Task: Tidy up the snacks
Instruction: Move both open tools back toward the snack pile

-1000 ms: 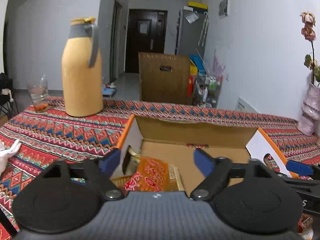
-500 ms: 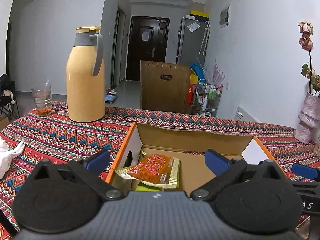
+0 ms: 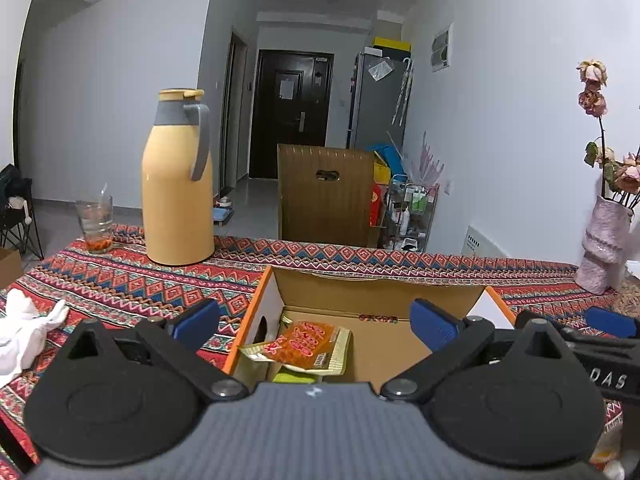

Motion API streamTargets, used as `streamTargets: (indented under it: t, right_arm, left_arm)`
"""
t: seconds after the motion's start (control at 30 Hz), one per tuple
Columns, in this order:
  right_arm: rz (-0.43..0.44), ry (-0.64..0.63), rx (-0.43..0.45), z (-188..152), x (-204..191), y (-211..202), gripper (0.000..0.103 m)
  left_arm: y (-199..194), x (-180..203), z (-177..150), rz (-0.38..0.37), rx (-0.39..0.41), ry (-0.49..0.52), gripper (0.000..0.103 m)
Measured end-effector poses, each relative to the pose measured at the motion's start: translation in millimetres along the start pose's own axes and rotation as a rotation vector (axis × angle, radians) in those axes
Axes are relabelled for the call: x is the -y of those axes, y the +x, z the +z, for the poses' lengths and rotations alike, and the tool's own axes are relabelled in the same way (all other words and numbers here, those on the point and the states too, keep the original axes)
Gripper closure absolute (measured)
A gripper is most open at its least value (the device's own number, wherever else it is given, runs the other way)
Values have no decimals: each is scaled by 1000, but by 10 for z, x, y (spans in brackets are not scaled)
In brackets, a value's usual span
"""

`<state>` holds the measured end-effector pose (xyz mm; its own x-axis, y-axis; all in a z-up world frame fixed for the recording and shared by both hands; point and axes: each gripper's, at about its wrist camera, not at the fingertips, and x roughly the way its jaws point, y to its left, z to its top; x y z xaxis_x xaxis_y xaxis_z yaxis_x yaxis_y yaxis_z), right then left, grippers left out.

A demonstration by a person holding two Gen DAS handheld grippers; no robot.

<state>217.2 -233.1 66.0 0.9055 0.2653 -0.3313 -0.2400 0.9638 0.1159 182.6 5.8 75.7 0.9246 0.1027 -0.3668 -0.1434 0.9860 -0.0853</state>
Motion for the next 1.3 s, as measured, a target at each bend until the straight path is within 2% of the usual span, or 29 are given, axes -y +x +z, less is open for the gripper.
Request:
streamTargets:
  t: [0.27,0.57,0.97,1.3]
  right_arm:
    - [-2,-7,13,-40,33,-352,0]
    - [-21,-36,-13,-267,95,-718,0]
    - [-41,-12,-100,-739,248,-970,0]
    - [-74,49,-143,-1046,413,-1070,0]
  left_arm:
    - [-348,-143,-103,5,3,8,0]
    - [-583,-367,-383,16,-44,14,0]
    - [-713,-510,-875,29,-130,26,0]
    - [-644,-524,-1179,49,-117,69,0]
